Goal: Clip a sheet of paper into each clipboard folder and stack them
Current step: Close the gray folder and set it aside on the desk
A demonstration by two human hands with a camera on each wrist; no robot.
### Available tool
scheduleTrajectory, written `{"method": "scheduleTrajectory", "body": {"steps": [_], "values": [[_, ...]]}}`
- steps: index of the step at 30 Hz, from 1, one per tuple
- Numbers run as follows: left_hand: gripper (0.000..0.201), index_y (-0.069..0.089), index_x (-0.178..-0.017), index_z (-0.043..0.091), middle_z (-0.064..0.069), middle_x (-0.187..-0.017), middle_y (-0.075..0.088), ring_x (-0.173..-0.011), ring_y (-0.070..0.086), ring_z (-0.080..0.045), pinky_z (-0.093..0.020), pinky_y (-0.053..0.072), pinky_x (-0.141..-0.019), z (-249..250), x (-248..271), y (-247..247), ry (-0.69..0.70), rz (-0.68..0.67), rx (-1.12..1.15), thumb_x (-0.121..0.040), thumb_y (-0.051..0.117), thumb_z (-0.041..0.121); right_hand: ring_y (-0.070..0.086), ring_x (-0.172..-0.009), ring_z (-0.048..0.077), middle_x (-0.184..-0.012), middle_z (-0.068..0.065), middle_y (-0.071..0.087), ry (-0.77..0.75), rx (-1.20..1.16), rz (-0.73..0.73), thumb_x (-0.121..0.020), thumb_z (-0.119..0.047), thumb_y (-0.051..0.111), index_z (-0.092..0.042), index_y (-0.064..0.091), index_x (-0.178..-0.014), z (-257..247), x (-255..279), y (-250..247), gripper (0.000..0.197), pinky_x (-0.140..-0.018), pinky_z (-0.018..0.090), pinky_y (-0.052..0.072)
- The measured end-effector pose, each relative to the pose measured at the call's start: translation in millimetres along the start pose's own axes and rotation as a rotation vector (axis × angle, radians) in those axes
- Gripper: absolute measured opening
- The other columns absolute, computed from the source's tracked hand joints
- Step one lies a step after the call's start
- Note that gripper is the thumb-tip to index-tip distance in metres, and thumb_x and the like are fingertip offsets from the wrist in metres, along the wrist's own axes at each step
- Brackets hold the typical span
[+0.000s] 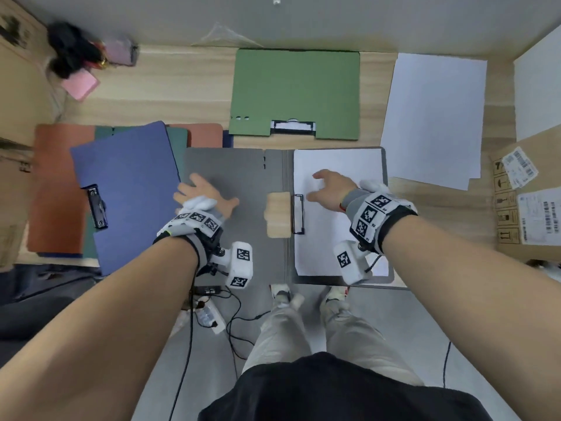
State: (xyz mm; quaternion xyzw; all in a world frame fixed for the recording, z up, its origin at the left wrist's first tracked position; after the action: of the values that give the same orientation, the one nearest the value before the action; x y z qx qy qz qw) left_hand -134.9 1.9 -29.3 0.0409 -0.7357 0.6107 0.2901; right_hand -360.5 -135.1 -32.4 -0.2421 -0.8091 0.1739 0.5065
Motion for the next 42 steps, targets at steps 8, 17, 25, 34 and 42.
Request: {"method": "scheduleTrajectory", "body": {"steps": [8, 17, 25, 34, 42], "values": [[0.101, 0.028, -0.138, 0.01, -0.018, -0.131, 0.051, -0.113, 0.055, -0.039, -0.044, 0.038, -0.074, -43.7, -17.5, -4.2, -0.093, -0.157, 0.083, -0.069, 0.078, 0.063, 0.043, -0.133, 0.034, -0.159, 0.006, 0.025, 0.112, 0.223, -0.099, -0.091, -0.031, 0.06, -0.012, 0.022, -0.153, -3.9, 1.0, 29.4, 0.075, -0.1, 0.038, 0.044], [0.06, 0.059, -0.113, 0.014, -0.006, -0.1, 0.066, -0.078, 0.051, -0.025, -0.033, 0.041, -0.07, 11.7, -10.6, -88.1, 0.28, 0.075, 0.38, -0.082, 0.061, 0.065, 0.035, -0.14, 0.026, -0.156, -0.001, 0.031, 0.104, -0.019, -0.251, -0.093, -0.051, 0.055, -0.024, 0.033, -0.151, -5.5, 13.0, 1.3, 0.068, -0.109, 0.044, 0.037], [0.044, 0.056, -0.078, 0.027, -0.003, -0.073, 0.076, -0.065, 0.073, -0.021, -0.039, 0.059, -0.076, 126.0, 75.0, -86.9, 0.654, -0.183, 0.577, -0.086, 0.051, 0.07, 0.07, -0.103, 0.031, -0.12, 0.001, 0.069, 0.006, -0.785, -0.221, -0.082, -0.078, 0.042, -0.016, 0.061, -0.125, 0.1, 55.6, -82.9, 0.078, -0.091, 0.05, 0.055], [0.093, 0.033, -0.144, 0.006, -0.015, -0.134, 0.056, -0.118, 0.057, -0.037, -0.048, 0.05, -0.097, 119.2, 72.3, 31.0, 0.434, -0.396, 0.151, -0.078, 0.065, 0.062, 0.066, -0.104, 0.025, -0.123, 0.005, 0.065, 0.256, -0.773, 0.022, -0.088, -0.061, 0.055, -0.016, 0.057, -0.131, 107.8, 55.0, -86.3, 0.063, -0.096, 0.04, 0.053], [0.106, 0.016, -0.15, 0.002, -0.011, -0.149, 0.04, -0.134, 0.044, -0.031, -0.035, 0.041, -0.104, 108.3, 69.8, 56.8, 0.238, -0.518, 0.456, -0.077, 0.085, 0.035, 0.053, -0.117, 0.022, -0.135, 0.008, 0.051, 0.403, -0.634, 0.028, -0.091, -0.044, 0.062, -0.01, 0.044, -0.141, 138.9, 33.1, -37.3, 0.063, -0.102, 0.039, 0.048]]}}
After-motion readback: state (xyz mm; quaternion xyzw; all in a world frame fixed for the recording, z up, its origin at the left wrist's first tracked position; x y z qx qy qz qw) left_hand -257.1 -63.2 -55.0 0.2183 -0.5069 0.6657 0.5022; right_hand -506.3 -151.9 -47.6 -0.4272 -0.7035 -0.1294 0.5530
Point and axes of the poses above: each hand's wrist, its own x-axis away from the middle knuckle, its own y-axis out of the palm, z = x × y, the point moved 3 cm from there along -x, towards the middle knuckle
